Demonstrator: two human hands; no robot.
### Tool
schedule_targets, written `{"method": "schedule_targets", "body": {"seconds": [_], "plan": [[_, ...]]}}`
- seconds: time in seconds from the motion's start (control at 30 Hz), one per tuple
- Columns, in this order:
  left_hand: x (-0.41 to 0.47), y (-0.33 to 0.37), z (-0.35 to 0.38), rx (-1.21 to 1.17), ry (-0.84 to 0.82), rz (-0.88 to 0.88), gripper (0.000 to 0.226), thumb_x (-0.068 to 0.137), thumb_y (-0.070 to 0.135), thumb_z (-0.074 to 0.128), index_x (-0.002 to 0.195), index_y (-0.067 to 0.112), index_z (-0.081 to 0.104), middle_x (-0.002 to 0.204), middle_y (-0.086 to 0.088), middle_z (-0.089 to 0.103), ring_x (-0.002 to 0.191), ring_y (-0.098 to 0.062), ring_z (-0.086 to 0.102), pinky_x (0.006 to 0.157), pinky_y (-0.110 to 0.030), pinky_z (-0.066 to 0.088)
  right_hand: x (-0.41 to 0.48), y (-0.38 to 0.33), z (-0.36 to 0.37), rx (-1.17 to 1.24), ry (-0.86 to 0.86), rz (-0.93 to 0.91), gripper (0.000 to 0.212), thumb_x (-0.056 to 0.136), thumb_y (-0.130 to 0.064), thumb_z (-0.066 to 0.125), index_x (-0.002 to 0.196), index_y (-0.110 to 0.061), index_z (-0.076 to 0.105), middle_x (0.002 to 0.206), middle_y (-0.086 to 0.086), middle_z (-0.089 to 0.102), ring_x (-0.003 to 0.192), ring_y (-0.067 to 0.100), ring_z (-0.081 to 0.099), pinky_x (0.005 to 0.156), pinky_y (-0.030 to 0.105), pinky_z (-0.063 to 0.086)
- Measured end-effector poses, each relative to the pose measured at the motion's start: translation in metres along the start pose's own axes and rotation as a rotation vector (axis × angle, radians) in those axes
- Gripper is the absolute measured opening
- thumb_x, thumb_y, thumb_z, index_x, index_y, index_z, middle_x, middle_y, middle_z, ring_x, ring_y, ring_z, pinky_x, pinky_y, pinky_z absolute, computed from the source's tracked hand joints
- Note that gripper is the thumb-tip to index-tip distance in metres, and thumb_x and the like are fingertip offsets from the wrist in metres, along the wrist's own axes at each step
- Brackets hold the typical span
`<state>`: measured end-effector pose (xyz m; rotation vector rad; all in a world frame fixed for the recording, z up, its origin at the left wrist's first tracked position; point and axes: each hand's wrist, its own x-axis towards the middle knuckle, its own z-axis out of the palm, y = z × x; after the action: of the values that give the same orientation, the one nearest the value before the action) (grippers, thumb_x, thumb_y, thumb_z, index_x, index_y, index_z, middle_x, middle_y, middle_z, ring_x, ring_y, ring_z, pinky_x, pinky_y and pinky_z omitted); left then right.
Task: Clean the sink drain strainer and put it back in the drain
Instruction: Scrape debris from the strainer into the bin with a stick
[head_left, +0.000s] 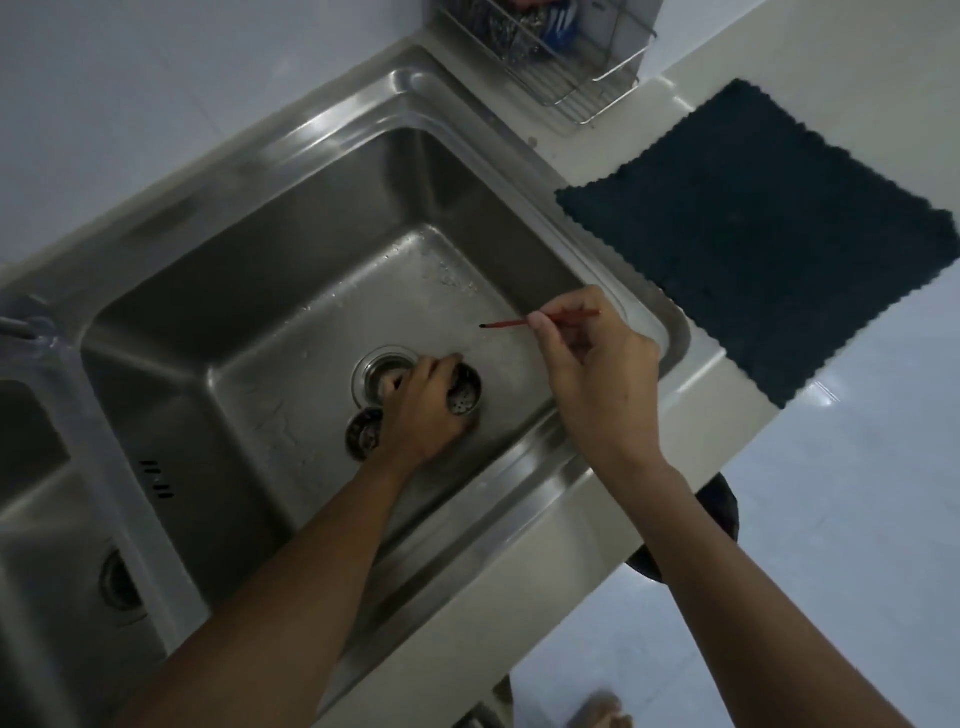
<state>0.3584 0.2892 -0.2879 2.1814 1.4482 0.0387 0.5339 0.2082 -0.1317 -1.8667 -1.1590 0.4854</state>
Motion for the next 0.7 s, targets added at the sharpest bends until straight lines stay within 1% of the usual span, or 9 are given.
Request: {"method": "schedule_targets", "body": {"seconds": [0.07, 0.13, 0.23, 0.3, 0.37, 0.43, 0.5, 0.6, 0.7], "plan": [[-0.005, 0.005, -0.013, -0.085, 0.037, 0.014, 0.081, 0.077, 0.036, 0.083, 0.150, 0.020, 0.050, 0.137, -0.009, 0.053, 0.124, -0.034, 0.057, 0.110, -0.052, 0.039, -0.002, 0.003, -0.011, 0.031, 0.033, -0.003, 0.013, 0.100, -0.027, 0.068, 0.106, -0.016, 0.071, 0.095, -0.007, 0.070, 0.085, 0.009, 0.069, 0.079, 0.032, 0.061], [-0.013, 0.015, -0.031, -0.160, 0.105, 0.033, 0.079, 0.075, 0.031, 0.086, 0.146, 0.018, 0.054, 0.130, -0.010, 0.052, 0.116, -0.035, 0.061, 0.104, -0.048, 0.048, -0.006, 0.003, -0.024, 0.055, 0.071, -0.016, 0.011, 0.099, -0.027, 0.069, 0.103, -0.017, 0.071, 0.092, -0.011, 0.069, 0.083, 0.007, 0.068, 0.076, 0.028, 0.060], [-0.030, 0.041, -0.062, -0.168, 0.180, 0.079, 0.078, 0.075, 0.035, 0.085, 0.145, 0.025, 0.054, 0.129, -0.004, 0.050, 0.110, -0.034, 0.064, 0.096, -0.044, 0.055, -0.016, -0.006, -0.048, 0.087, 0.127, -0.055, 0.009, 0.099, -0.027, 0.069, 0.100, -0.019, 0.070, 0.085, -0.017, 0.066, 0.081, 0.004, 0.066, 0.071, 0.018, 0.055], [-0.043, 0.063, -0.081, -0.157, 0.229, 0.124, 0.082, 0.076, 0.041, 0.085, 0.149, 0.029, 0.049, 0.131, -0.001, 0.051, 0.111, -0.033, 0.064, 0.096, -0.047, 0.055, -0.025, -0.014, -0.069, 0.128, 0.144, -0.071, 0.009, 0.098, -0.027, 0.069, 0.101, -0.018, 0.069, 0.085, -0.012, 0.069, 0.078, 0.005, 0.067, 0.068, 0.017, 0.055], [-0.057, 0.091, -0.097, -0.202, 0.273, 0.178, 0.091, 0.076, 0.044, 0.086, 0.153, 0.031, 0.041, 0.138, 0.002, 0.052, 0.120, -0.025, 0.061, 0.100, -0.042, 0.052, -0.035, -0.020, -0.094, 0.131, 0.158, -0.093, 0.012, 0.098, -0.028, 0.069, 0.104, -0.017, 0.068, 0.087, -0.008, 0.072, 0.077, 0.007, 0.068, 0.066, 0.023, 0.057], [-0.073, 0.127, -0.112, -0.268, 0.296, 0.224, 0.099, 0.073, 0.048, 0.088, 0.155, 0.035, 0.035, 0.148, 0.007, 0.050, 0.130, -0.009, 0.052, 0.103, -0.030, 0.046, -0.046, -0.023, -0.125, 0.124, 0.184, -0.103, 0.014, 0.098, -0.029, 0.070, 0.105, -0.018, 0.067, 0.089, -0.007, 0.072, 0.078, 0.008, 0.068, 0.066, 0.025, 0.058], [-0.090, 0.169, -0.119, -0.325, 0.298, 0.249, 0.104, 0.068, 0.057, 0.089, 0.153, 0.039, 0.033, 0.146, 0.011, 0.053, 0.127, 0.001, 0.051, 0.101, -0.023, 0.046, -0.058, -0.021, -0.159, 0.138, 0.223, -0.094, 0.014, 0.098, -0.031, 0.069, 0.106, -0.019, 0.067, 0.090, -0.008, 0.072, 0.080, 0.009, 0.069, 0.068, 0.026, 0.058], [-0.115, 0.234, -0.105, -0.357, 0.243, 0.322, 0.106, 0.063, 0.062, 0.089, 0.150, 0.045, 0.031, 0.130, 0.016, 0.060, 0.118, -0.006, 0.062, 0.095, -0.035, 0.057, -0.075, -0.007, -0.208, 0.155, 0.309, -0.066, 0.010, 0.098, -0.030, 0.070, 0.103, -0.021, 0.066, 0.088, -0.011, 0.071, 0.079, 0.006, 0.068, 0.068, 0.017, 0.053], [-0.135, 0.293, -0.066, -0.329, 0.144, 0.418, 0.109, 0.063, 0.059, 0.089, 0.151, 0.046, 0.027, 0.129, 0.020, 0.058, 0.119, -0.010, 0.061, 0.097, -0.041, 0.057, -0.093, 0.022, -0.252, 0.137, 0.390, -0.012, 0.011, 0.097, -0.028, 0.071, 0.103, -0.020, 0.068, 0.088, -0.016, 0.067, 0.077, -0.003, 0.065, 0.069, 0.007, 0.048]]}}
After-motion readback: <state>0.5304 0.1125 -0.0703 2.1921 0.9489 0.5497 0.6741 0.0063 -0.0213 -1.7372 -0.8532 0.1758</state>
